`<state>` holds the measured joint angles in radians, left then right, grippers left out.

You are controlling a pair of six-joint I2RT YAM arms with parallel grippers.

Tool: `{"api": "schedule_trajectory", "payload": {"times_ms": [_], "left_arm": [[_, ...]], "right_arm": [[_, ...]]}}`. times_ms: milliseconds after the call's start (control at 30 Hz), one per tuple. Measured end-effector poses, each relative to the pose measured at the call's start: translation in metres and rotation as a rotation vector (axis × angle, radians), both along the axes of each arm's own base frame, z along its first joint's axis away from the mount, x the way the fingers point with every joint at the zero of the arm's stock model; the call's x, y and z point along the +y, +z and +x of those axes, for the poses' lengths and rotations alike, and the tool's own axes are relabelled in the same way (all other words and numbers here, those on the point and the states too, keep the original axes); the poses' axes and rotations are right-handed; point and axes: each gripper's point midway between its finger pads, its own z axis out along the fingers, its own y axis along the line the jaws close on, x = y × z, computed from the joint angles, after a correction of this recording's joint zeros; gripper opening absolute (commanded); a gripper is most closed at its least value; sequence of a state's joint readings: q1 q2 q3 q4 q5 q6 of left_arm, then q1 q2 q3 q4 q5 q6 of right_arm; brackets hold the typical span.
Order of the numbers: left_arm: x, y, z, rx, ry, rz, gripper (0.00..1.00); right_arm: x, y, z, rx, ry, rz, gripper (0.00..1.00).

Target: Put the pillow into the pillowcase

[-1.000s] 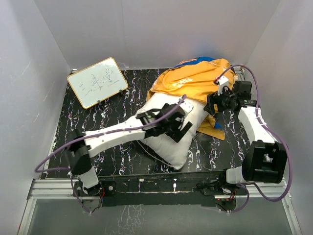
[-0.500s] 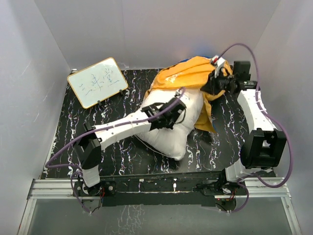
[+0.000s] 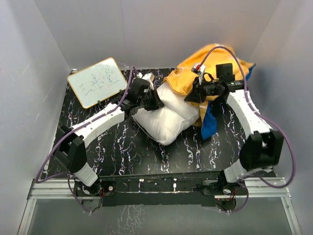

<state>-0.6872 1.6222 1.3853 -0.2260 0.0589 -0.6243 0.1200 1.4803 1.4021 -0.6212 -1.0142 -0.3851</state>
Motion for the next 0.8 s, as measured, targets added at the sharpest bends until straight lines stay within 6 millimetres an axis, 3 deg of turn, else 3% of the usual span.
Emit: {"api": "schedule_trajectory", "payload": {"times_ms": [67,133,200,267,367,500,567,633,700,733,800], "left_arm": [[0.001,-0.016,-0.004,0.044,0.012,-0.054,0.0],[0.001,-0.027,-0.007,0.072,0.016,-0.104,0.02],[-0.002,-0.033,-0.011,0.088,0.0,-0.152,0.24],[-0.001,-0.036,-0.017,0.091,-0.013,-0.163,0.46],[0.005,-0.02,-0.019,0.039,-0.023,-0.167,0.68],[0.023,0.024,-0.028,-0.104,-0.067,-0.131,0.76],[0.032,0.055,-0.034,-0.21,-0.111,-0.09,0.8],[0.031,0.083,-0.044,-0.327,-0.165,-0.024,0.84],[0.012,0.105,-0.069,-0.46,-0.269,0.065,0.89],[-0.003,0.109,-0.088,-0.52,-0.345,0.114,0.91],[-0.034,0.096,-0.128,-0.607,-0.508,0.233,0.94]], "right_arm": [[-0.011,-0.042,0.004,0.112,-0.019,-0.091,0.31],[-0.017,-0.078,-0.004,0.245,0.02,-0.15,0.48],[-0.019,-0.095,-0.02,0.345,0.066,-0.157,0.6],[-0.021,-0.089,-0.036,0.385,0.096,-0.136,0.69],[-0.034,-0.058,-0.041,0.302,0.069,-0.093,0.77],[-0.068,0.004,-0.048,0.103,-0.055,-0.03,0.78],[-0.087,0.023,-0.053,0.034,-0.137,-0.007,0.78],[-0.103,0.025,-0.057,0.027,-0.213,0.008,0.78],[-0.121,0.011,-0.06,0.08,-0.306,0.035,0.77],[-0.13,0.0,-0.06,0.126,-0.348,0.054,0.77],[-0.148,-0.024,-0.058,0.227,-0.422,0.101,0.77]]}}
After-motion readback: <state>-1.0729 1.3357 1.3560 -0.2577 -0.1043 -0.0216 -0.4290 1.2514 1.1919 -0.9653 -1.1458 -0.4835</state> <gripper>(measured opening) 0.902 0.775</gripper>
